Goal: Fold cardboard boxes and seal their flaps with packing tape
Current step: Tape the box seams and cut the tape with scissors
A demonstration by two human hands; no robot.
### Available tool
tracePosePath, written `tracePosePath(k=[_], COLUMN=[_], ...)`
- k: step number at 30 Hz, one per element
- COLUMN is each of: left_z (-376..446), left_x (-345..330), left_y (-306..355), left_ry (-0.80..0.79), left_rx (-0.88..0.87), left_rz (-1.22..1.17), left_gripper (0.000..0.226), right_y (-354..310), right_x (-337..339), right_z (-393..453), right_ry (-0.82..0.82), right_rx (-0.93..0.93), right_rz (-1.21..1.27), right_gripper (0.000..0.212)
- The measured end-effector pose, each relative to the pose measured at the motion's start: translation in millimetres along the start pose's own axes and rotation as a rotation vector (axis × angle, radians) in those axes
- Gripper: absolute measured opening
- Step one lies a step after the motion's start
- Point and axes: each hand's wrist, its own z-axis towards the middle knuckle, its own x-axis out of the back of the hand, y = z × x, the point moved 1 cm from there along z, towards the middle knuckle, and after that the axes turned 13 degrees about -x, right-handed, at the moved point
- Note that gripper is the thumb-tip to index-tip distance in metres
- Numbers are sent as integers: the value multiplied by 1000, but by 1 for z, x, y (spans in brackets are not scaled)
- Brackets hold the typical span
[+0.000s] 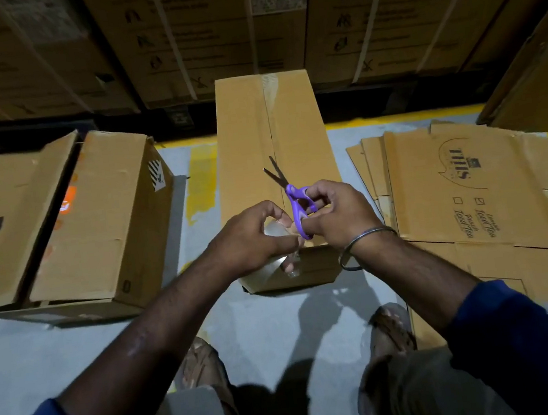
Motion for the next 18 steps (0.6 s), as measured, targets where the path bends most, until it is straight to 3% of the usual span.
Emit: tracePosePath(k=[4,7,10,18], left_z=[2,-2,-5,-14], left_x=[13,28,38,48], left_y=[0,-4,-12,-31], left_ry=[-5,-78,-99,-246], left_rx=[41,51,10,-45], left_rz=[-73,-223,-231,-91], left_gripper=[80,80,95,81], right_y=[5,6,10,28], right_x=[-3,-2,3,14], right_z=[6,7,12,1], right_ry=[-34,-90,-52,10], right_rx=[-74,-160,-234,-302], right_rz=[102,243,370,525], right_gripper=[28,25,21,24])
